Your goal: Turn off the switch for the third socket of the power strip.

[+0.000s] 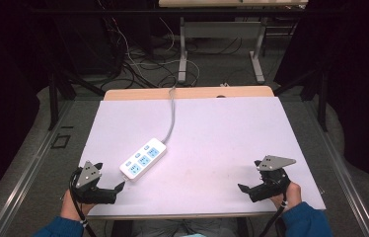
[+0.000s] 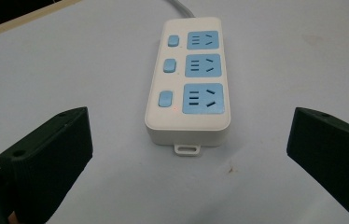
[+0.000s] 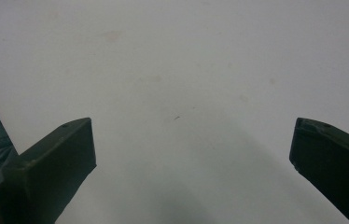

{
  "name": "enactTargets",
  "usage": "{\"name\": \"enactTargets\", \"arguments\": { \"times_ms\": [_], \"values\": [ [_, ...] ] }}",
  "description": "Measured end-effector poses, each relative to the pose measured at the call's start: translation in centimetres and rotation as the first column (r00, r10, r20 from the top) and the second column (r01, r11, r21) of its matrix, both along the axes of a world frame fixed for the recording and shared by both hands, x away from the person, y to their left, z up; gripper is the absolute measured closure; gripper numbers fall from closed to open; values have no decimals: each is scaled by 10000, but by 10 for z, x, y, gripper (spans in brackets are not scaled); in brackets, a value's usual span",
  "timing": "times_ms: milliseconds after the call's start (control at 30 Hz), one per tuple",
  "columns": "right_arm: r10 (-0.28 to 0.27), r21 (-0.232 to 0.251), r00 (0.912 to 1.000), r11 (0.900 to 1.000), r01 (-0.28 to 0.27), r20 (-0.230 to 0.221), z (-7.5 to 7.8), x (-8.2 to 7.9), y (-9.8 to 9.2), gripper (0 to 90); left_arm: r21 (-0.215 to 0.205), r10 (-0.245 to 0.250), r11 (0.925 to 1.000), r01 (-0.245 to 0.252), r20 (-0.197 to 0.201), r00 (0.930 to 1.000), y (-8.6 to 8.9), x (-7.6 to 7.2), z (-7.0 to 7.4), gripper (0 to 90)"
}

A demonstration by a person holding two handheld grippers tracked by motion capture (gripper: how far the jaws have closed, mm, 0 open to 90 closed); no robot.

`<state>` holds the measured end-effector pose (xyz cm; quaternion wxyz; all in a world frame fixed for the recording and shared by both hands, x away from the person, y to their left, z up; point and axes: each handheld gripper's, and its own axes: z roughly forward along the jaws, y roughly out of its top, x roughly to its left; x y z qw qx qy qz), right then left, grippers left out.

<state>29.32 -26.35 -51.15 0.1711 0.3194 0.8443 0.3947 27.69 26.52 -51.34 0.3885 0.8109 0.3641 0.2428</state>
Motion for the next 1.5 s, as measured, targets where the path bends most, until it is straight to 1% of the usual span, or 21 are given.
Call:
{"name": "enactTargets", "arguments": {
  "times_ms": [100, 133, 200, 367, 400, 433, 467, 667, 700, 767, 867, 900, 933, 967, 1033, 1067, 1133, 1167, 1267, 1300, 1500],
  "values": [
    [-60, 69, 10000, 10000, 61, -60, 0, 0, 1, 0, -34, 31, 10000, -31, -5, 10000, 0, 0, 0, 1],
    [13, 19, 10000, 10000, -13, 62, 0, 1, 0, 0, -12, 36, 10000, -36, 18, 10000, 0, 0, 1, 1],
    [-109, 54, 9999, 9999, 109, -88, -1, 1, 1, 0, 51, 2, 10000, -2, -28, 10000, 0, 0, 1, 1],
    [-101, 162, 9999, 9998, 103, -108, 0, 2, 0, 0, 203, 21, 9998, -20, -60, 10000, -2, 0, 3, 1],
    [-64, 111, 9997, 9999, 67, -243, 0, 2, 0, 0, 203, 21, 9998, -20, -60, 10000, -2, 0, 3, 1],
    [-96, 433, 9999, 9990, 94, 50, -2, 3, 1, 0, 277, 24, 9996, -22, -81, 10000, -2, 0, 3, 1],
    [-20, 186, 9998, 9998, 24, -215, 0, 3, 0, 0, 269, 29, 9996, -27, -84, 10000, -3, 0, 3, 1],
    [-60, 276, 9997, 9996, 67, -244, -1, 3, 0, 0, 516, -11, 9987, 25, -257, 9997, -5, 4, 6, 1],
    [-107, 281, 9998, 9995, 112, -177, -1, 3, 0, 0, 577, 34, 9983, -19, -253, 9997, -6, 4, 7, 1],
    [-109, 256, 9997, 9996, 114, -205, -1, 4, 1, 0, 554, 45, 9985, -31, -253, 9997, -7, 5, 7, 1],
    [-38, 211, 9999, 9998, 41, -129, -1, 5, 0, 0, 613, 100, 9981, -76, -403, 9991, -7, 7, 9, 1],
    [-86, 259, 9997, 9996, 92, -231, -1, 4, 0, 0, 643, 96, 9979, -72, -374, 9993, -7, 8, 9, 1],
    [-45, 220, 9998, 9997, 50, -188, -1, 5, 0, 0, 668, 88, 9978, -54, -503, 9987, -8, 8, 10, 1],
    [-45, 220, 9998, 9997, 50, -188, -1, 5, 0, 0, 647, 126, 9979, -95, -476, 9988, -8, 9, 10, 1],
    [-44, 159, 9994, 9999, 50, -345, -1, 4, 0, 1, 766, 144, 9970, -102, -551, 9984, -9, 10, 12, 1],
    [-24, 215, 9998, 9998, 28, -215, -1, 5, 0, 1, 788, 165, 9968, -124, -522, 9985, -10, 11, 12, 0],
    [-56, 170, 9995, 9998, 62, -321, -1, 5, 0, 1, 882, 153, 9960, -104, -554, 9983, -10, 12, 14, 0],
    [-73, 165, 9997, 9998, 76, -219, -1, 5, 0, 1, 886, 219, 9959, -171, -539, 9983, -12, 13, 14, 0],
    [-75, 154, 9996, 9998, 80, -274, -1, 5, 0, 2, 870, 221, 9961, -173, -551, 9982, -14, 16, 16, 0],
    [-104, 160, 9992, 9998, 111, -388, -1, 5, 0, 2, 920, 246, 9956, -196, -540, 9982, -14, 18, 16, 0],
    [-79, 78, 9995, 9999, 82, -312, -1, 6, 0, 4, 773, 370, 9965, -327, -549, 9978, -16, 24, 18, 0]
  ]
}}
